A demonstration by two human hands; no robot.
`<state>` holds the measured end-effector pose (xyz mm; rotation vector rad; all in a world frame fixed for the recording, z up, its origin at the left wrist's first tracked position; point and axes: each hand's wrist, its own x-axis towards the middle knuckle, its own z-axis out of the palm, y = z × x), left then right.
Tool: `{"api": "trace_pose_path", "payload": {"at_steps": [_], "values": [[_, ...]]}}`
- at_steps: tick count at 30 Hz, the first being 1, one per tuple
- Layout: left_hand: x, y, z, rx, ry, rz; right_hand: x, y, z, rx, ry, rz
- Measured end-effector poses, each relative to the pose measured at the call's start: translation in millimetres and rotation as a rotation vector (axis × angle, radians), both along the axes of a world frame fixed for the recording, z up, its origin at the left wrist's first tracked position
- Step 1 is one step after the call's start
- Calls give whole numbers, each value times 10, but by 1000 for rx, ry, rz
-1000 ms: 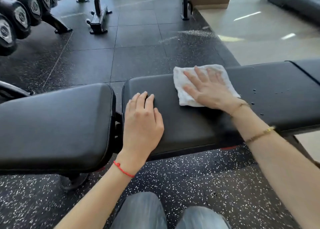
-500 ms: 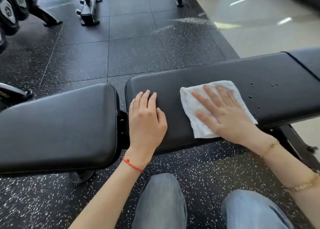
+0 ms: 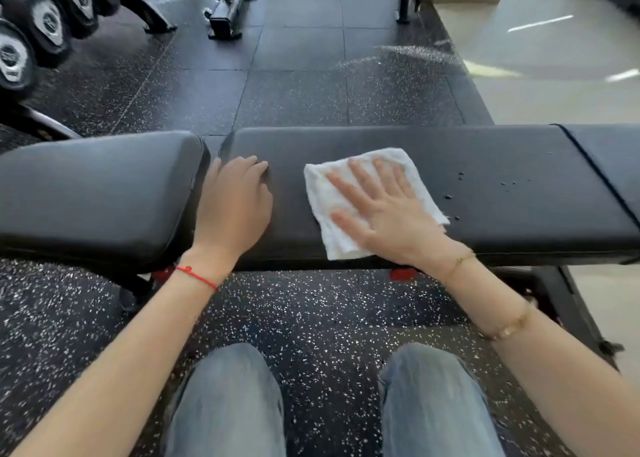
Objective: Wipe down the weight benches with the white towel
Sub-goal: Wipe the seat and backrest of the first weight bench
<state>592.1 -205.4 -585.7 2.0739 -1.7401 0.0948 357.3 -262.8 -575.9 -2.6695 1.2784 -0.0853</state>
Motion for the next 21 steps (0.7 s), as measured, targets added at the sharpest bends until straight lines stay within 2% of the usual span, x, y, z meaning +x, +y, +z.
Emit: {"api": "trace_pose_path", "payload": {"at_steps": [5, 7, 12, 16, 21], "values": [[-324, 42, 22, -19, 163, 25, -669, -313, 19, 34, 37, -123], [-463, 27, 15, -24, 161, 31, -690, -525, 26, 60, 35, -172], [-619, -24, -2, -30, 82, 112, -397, -443, 26, 20, 26, -24], [-644, -33, -13, -58, 73, 154, -639, -179, -24, -26, 19, 133], [-640, -57, -36, -69, 59, 167, -947, -525, -47, -22, 13, 10]]}}
